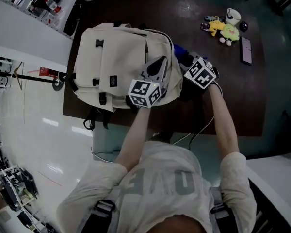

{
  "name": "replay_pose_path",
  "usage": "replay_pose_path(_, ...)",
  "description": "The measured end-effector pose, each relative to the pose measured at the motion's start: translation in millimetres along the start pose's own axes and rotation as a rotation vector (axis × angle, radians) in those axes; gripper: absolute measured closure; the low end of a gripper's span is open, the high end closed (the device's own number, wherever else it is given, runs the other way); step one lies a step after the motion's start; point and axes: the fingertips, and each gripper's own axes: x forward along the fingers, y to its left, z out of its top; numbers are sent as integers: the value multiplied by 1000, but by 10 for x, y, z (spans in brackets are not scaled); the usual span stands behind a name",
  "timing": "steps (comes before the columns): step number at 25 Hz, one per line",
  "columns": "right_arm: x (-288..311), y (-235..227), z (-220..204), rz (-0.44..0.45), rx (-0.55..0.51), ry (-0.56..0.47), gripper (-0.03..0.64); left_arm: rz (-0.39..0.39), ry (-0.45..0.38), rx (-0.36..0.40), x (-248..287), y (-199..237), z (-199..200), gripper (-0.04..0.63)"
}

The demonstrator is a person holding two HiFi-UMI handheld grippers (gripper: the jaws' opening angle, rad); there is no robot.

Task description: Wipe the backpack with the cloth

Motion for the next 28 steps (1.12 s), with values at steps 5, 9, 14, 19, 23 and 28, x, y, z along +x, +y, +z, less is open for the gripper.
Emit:
replay_pose_path(5,-202,229,-53,-20,11,14,575,19,-7,17,-116,-74,15,592)
replay_pose_path(9,-332,416,-99,-51,34,16,575,15,4,56,-271,-176,24,592)
replay_pose_path(14,-486,685,-147,-89,46,25,575,32,-4,56,-581,-225,18,592)
replay_pose_path(19,-564,950,-147,-117,59,41,575,37,-27,63,-852,-279,80,592)
replay_pose_path(23,-573,1193,-170,-119,44,68,575,41,-37,62,-1049,-308,81,592)
replay_pose_path(28,-598,1381,-176,-135,51,86,575,50,-37,58,-1291,-326,31,592)
